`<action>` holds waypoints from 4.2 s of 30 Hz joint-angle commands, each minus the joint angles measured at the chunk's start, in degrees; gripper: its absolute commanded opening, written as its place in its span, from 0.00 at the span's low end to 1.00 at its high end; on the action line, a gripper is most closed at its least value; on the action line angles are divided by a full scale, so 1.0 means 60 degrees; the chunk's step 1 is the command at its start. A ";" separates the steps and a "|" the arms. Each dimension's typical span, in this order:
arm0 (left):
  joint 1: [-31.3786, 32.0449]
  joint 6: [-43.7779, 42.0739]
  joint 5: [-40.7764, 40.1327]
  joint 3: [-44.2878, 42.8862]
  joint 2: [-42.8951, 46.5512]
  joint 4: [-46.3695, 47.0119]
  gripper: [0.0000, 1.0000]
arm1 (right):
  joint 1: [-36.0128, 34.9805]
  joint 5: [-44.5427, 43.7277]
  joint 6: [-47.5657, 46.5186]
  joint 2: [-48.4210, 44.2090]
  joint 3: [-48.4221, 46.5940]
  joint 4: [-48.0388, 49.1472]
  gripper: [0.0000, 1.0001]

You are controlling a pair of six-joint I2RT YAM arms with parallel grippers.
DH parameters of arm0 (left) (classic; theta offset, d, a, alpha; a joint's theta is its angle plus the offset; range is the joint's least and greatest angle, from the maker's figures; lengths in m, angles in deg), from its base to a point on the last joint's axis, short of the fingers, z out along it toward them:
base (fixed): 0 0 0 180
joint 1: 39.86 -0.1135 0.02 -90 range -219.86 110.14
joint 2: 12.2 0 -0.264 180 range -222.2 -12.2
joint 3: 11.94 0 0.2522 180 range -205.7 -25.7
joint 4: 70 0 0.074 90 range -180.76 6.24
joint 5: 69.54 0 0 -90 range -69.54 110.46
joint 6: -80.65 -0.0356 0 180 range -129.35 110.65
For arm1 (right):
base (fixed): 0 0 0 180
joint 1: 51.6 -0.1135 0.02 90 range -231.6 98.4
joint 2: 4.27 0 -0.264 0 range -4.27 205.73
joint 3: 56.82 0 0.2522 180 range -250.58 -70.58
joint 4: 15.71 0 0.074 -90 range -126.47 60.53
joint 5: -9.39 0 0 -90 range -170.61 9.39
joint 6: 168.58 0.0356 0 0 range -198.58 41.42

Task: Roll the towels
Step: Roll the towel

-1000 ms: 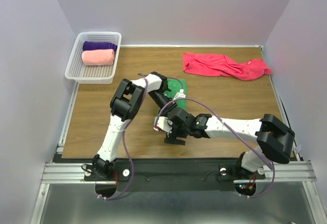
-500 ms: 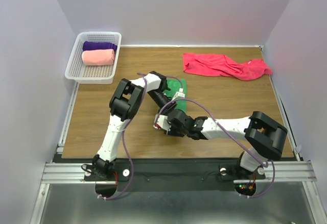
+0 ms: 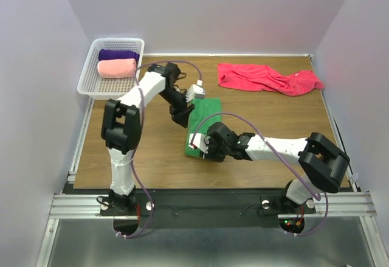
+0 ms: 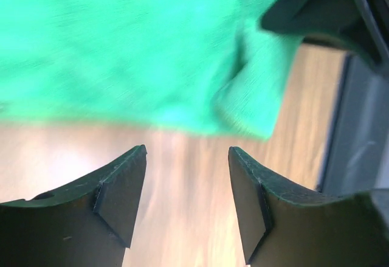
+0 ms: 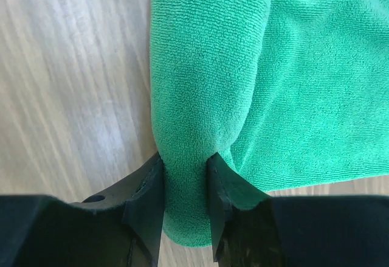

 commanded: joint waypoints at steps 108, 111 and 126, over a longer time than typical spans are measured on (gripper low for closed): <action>0.1066 -0.1277 -0.0297 -0.0338 -0.3393 -0.0025 0.43 | -0.0293 -0.2169 -0.1118 -0.0604 -0.2413 -0.2485 1.00; 0.1066 -0.1276 -0.0282 -0.0368 -0.3437 -0.0025 0.44 | -0.0529 -0.2685 -0.1133 -0.0411 -0.2004 -0.1459 1.00; 0.0949 -0.1349 -0.0296 -0.0500 -0.3364 -0.0025 0.49 | -0.0647 -0.2891 -0.1264 0.1053 -0.1006 0.0641 0.96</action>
